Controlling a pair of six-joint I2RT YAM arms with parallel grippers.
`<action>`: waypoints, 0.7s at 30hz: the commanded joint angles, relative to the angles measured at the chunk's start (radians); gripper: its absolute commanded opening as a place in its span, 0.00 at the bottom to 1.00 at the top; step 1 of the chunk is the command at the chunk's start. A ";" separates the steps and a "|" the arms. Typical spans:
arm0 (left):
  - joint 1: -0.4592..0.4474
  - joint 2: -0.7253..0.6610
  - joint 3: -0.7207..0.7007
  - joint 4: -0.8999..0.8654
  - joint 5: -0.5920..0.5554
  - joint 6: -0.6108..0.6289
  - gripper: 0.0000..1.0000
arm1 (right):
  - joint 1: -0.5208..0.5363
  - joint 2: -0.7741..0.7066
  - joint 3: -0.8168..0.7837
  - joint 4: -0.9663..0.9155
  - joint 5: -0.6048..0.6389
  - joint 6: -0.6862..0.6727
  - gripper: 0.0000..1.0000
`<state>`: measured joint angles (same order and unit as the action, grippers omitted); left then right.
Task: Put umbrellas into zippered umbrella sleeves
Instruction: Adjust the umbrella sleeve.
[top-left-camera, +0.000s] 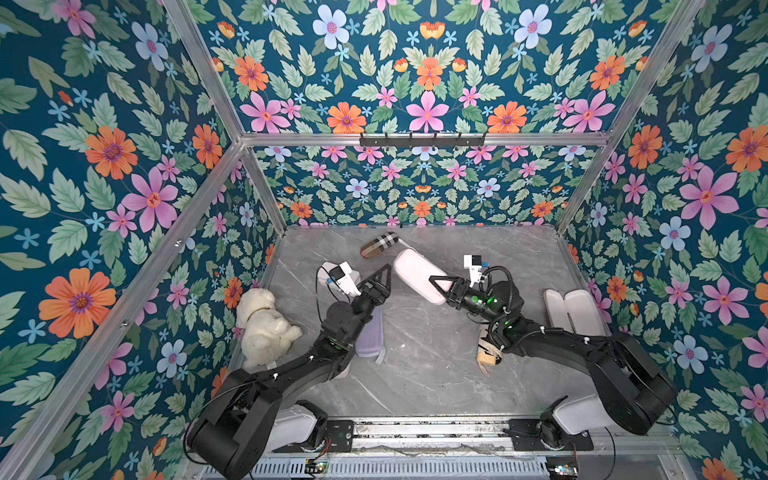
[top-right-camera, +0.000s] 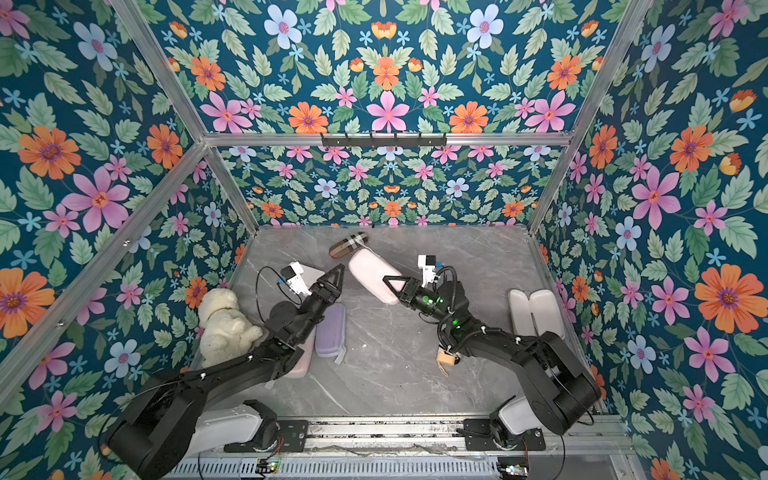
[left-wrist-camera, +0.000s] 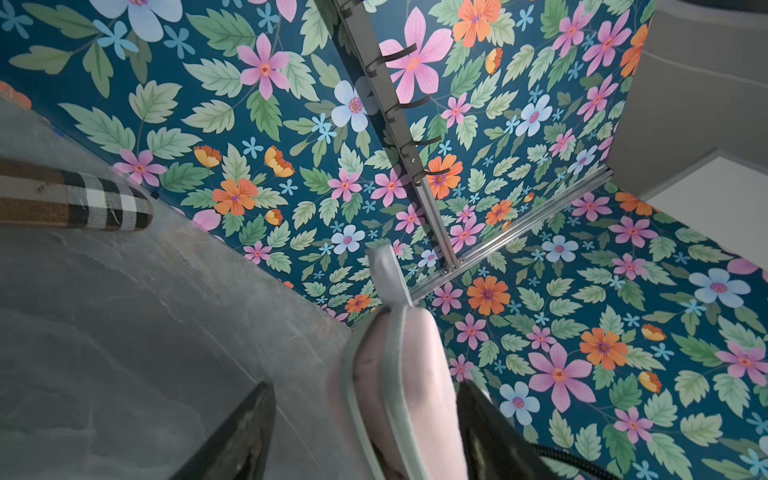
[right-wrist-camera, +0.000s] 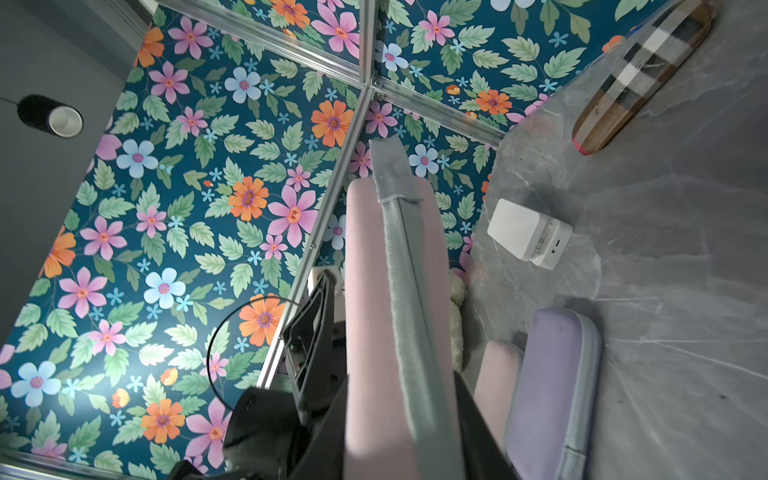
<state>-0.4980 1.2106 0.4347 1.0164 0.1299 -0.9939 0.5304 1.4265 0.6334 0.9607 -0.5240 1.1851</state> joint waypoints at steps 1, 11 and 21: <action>0.062 -0.008 0.071 -0.236 0.438 0.072 0.73 | -0.047 -0.054 0.041 -0.158 -0.266 -0.098 0.20; 0.073 0.063 0.235 -0.455 0.764 0.138 0.71 | -0.056 -0.135 0.176 -0.521 -0.583 -0.296 0.20; 0.080 0.112 0.257 -0.361 0.837 0.081 0.17 | -0.061 -0.110 0.256 -0.706 -0.601 -0.424 0.43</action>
<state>-0.4175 1.3140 0.6846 0.6807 0.9745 -0.9211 0.4644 1.3140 0.8761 0.2028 -1.0119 0.8066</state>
